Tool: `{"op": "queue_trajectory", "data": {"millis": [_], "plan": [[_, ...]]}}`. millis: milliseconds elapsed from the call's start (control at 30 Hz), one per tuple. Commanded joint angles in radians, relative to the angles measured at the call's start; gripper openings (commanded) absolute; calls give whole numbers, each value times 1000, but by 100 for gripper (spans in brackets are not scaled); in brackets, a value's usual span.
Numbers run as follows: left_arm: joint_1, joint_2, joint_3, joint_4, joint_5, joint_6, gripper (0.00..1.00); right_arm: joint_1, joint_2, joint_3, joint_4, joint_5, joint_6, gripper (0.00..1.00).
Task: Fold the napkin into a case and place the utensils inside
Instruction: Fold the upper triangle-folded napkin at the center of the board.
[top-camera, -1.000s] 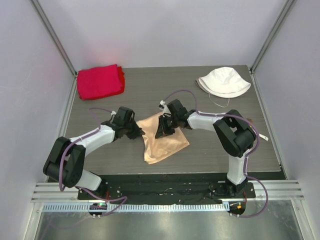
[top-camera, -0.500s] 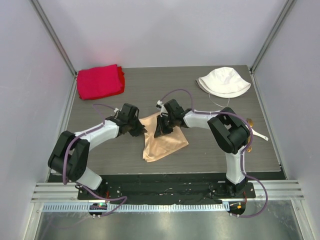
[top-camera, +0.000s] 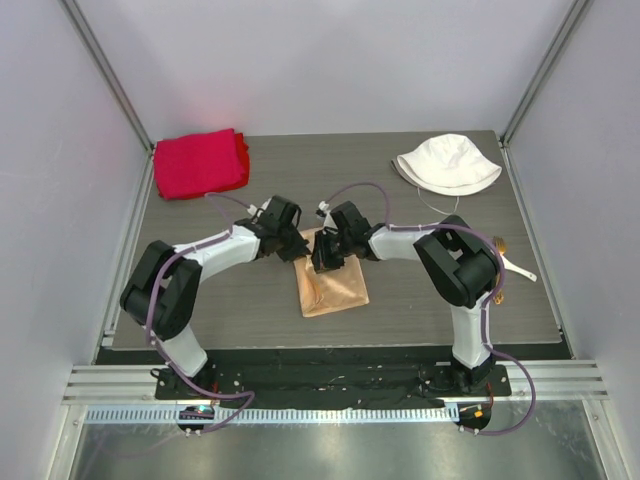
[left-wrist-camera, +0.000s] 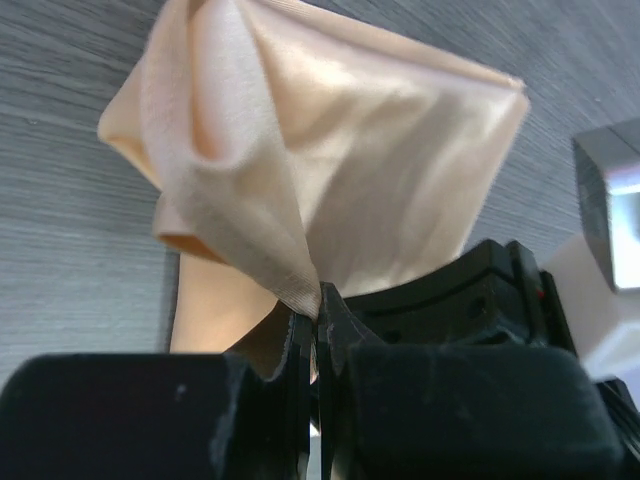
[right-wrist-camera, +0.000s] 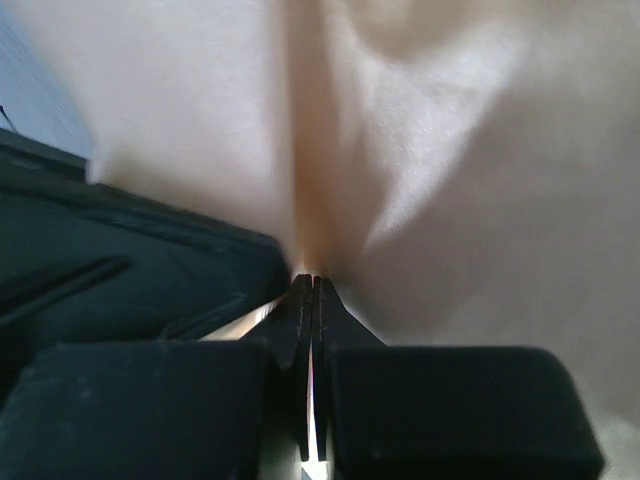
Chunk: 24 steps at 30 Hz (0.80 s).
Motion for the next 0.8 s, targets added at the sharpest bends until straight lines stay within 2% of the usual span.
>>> {"op": "queue_trajectory", "data": {"millis": [0, 200, 400, 767], "plan": [[-17, 58, 49, 9, -43, -9, 0, 0, -52, -21, -38, 46, 35, 1], [-32, 73, 43, 14, -48, 11, 0, -46, -136, -6, -161, 89, -11, 1], [-55, 82, 55, 16, -40, 22, 0, -49, -170, -29, -192, 133, -45, 1], [-102, 131, 124, -18, -49, 51, 0, -51, -47, -30, -149, 179, -74, 1]]}}
